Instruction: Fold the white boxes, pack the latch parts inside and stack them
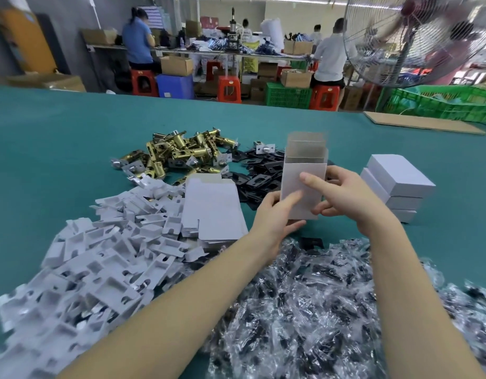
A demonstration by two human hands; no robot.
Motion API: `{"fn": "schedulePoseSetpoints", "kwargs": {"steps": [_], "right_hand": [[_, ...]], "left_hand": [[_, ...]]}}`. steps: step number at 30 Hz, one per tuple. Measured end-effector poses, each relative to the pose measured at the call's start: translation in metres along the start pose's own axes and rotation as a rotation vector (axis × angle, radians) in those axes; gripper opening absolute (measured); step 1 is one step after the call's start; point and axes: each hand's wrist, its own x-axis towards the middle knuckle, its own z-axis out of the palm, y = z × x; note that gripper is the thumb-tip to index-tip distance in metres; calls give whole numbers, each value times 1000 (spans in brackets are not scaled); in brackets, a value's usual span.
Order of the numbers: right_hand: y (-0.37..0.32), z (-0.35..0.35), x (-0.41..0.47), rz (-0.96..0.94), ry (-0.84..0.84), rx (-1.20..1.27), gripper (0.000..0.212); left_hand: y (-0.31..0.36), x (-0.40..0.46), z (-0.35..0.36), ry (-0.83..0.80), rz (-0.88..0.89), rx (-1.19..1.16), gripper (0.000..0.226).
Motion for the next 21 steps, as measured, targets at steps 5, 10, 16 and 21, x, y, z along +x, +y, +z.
{"fn": "schedulePoseSetpoints", "kwargs": {"steps": [5,10,16,21], "right_hand": [[-2,-2,1,5,-3,-18,33],[-4,-2,2,49,12,-33,42],[-27,-1,-1,-56,211,23,40],[-53,11,-11,-243,451,-64,14]], "left_hand": [[-9,4,2,-14,115,69,15],[-13,5,1,14,206,81,29],[-15,7,-4,-26,175,119,33],[-14,9,-7,-60,151,187,36]]}}
